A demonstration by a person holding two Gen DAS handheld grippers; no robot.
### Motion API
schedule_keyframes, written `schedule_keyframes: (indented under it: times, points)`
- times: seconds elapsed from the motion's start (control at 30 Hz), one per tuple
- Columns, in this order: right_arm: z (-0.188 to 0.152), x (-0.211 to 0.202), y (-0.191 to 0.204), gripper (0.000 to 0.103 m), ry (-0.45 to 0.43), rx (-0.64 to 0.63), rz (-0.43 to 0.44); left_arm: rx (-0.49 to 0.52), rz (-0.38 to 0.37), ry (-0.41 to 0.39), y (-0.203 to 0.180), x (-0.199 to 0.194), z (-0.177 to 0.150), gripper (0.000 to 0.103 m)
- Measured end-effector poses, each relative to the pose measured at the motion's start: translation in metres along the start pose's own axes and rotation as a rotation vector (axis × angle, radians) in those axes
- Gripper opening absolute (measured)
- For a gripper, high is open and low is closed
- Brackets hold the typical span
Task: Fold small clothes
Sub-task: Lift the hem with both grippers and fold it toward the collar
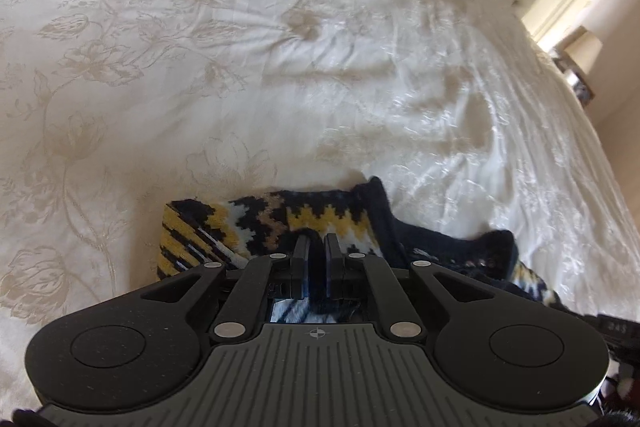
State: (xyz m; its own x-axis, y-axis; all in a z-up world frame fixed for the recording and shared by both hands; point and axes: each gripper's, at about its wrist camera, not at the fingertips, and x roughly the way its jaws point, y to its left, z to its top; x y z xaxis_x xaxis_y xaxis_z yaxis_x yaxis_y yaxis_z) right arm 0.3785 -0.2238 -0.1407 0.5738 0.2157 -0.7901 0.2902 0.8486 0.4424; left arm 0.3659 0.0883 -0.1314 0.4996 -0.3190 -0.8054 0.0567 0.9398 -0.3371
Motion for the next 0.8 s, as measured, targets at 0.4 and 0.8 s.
schedule_keyframes:
  times: [0.4,0.8]
  points:
    - [0.014,0.010,-0.009,0.049,-0.003,-0.020,0.020,0.051,0.082,-0.117,-0.014,-0.040,0.017,0.026]
    - [0.007,-0.037,0.000,0.059,-0.097,-0.108,0.001,0.224,0.064,-0.049,-0.044,-0.061,-0.029,0.039]
